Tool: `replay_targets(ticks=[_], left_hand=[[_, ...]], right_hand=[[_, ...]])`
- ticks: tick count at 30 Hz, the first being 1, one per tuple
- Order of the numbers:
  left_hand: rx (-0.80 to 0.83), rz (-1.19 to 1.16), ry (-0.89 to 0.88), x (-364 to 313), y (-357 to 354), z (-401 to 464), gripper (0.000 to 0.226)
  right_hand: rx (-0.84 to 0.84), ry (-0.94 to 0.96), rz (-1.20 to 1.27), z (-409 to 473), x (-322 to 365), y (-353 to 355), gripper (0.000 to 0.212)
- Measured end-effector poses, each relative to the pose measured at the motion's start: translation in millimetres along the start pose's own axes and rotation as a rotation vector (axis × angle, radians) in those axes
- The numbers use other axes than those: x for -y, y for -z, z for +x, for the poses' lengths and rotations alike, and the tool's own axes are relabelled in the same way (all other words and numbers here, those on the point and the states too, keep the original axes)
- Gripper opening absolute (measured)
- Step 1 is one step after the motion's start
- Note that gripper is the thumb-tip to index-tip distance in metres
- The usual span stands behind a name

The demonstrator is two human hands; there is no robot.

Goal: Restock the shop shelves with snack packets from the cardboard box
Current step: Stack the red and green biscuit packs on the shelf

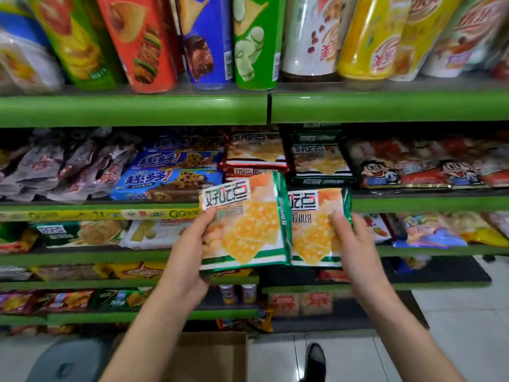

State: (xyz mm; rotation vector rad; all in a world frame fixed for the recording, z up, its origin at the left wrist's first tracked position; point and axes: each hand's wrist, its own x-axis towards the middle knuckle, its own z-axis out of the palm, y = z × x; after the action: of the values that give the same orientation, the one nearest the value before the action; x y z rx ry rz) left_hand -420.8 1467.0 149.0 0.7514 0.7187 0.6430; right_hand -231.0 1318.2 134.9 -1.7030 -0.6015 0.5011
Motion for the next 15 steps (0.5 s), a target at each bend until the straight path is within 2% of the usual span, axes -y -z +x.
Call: replay_targets(ticks=[2,3,6,9,10,12,14,15], left_hand=[[0.005,0.065,0.010,4,-17,-2,0.028],[0.002,0.091,0.010,5,-27,-4,0.030],[-0.011,0.209,-0.078,15,-44,-1,0.042],[0.032,0.229,-0.044,22,-55,0,0.088],[0.052,0.206,-0.020,24,-57,1,0.096],[0.078,0.205,-0.015,25,-59,2,0.093],[0.069,0.241,-0.030,27,-59,5,0.078],[0.059,0.259,-0.026,28,-60,7,0.072]], right_hand=[[0.016,-0.017,-0.013,3,-4,-2,0.070],[0.024,-0.020,-0.028,3,-5,-3,0.075],[0.082,-0.012,-0.004,2,2,-6,0.040],[0.093,-0.035,-0.013,6,-3,-5,0.047],[0.100,-0.042,-0.042,7,-5,-3,0.048],[0.136,-0.069,-0.031,6,-7,0,0.057],[0.183,-0.146,0.093,4,-9,5,0.075],[0.209,-0.145,0.181,4,-11,7,0.076]])
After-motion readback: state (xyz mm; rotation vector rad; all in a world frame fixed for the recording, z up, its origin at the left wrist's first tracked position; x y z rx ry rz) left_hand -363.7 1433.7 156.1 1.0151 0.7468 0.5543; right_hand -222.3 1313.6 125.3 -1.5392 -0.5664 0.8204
